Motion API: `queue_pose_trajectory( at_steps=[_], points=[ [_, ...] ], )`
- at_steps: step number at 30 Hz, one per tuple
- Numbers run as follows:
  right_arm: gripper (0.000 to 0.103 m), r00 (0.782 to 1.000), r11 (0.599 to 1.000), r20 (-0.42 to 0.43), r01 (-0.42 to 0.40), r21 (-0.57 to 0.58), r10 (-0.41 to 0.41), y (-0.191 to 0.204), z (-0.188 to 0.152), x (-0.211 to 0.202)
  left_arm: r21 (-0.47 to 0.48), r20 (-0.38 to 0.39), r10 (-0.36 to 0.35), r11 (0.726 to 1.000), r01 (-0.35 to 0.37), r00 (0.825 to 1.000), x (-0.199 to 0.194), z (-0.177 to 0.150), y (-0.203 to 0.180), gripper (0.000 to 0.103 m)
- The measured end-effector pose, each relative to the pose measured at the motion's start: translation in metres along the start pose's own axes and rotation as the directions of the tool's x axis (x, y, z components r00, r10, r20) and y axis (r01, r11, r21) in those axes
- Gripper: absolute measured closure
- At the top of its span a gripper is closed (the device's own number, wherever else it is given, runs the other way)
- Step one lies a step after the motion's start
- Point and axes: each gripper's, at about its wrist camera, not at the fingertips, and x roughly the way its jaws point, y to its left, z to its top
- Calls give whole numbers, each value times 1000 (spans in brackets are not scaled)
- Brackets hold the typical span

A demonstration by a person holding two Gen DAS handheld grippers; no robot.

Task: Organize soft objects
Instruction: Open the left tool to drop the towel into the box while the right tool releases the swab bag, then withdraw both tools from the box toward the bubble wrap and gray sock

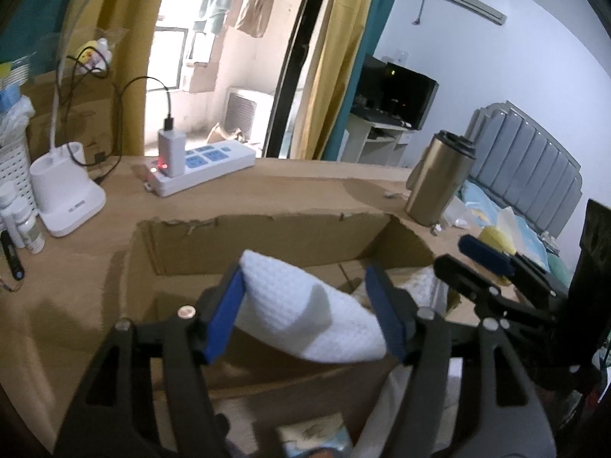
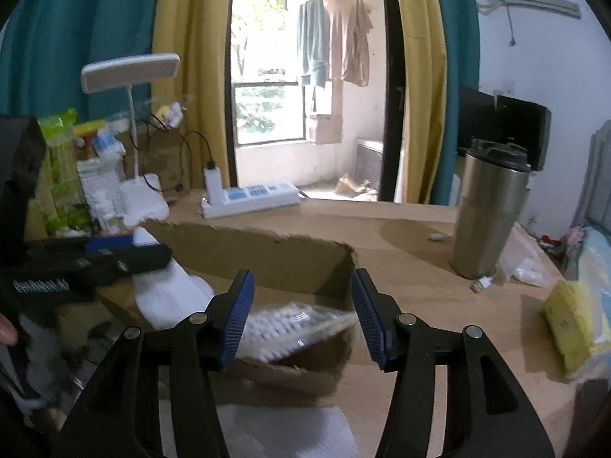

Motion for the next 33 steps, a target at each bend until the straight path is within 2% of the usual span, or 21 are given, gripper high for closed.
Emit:
queue_pose_trajectory(
  at_steps=[5, 10, 16, 25, 33],
  points=[
    [47, 996, 999, -75, 50, -4, -50, -3, -15, 12, -6, -1, 20, 1000, -20, 1000, -7, -4, 10, 33],
    [43, 991, 997, -134, 21, 73, -11, -13, -20, 22, -15, 13, 33, 999, -33, 999, -16, -5, 18, 30],
    [43, 989, 996, -149, 12, 90, 1, -13, -18, 25, -12, 37, 32, 999, -31, 999, -26, -6, 20, 29],
    [43, 999, 998, -51, 2, 62, 1, -7, -8, -11, 5, 89, 32, 999, -32, 995, -50, -8, 18, 28],
    [42, 1000, 999, 14, -8, 50, 8, 0, 2, -44, 43, 143, 2, 999, -8, 990, -78, -15, 9, 27]
  ],
)
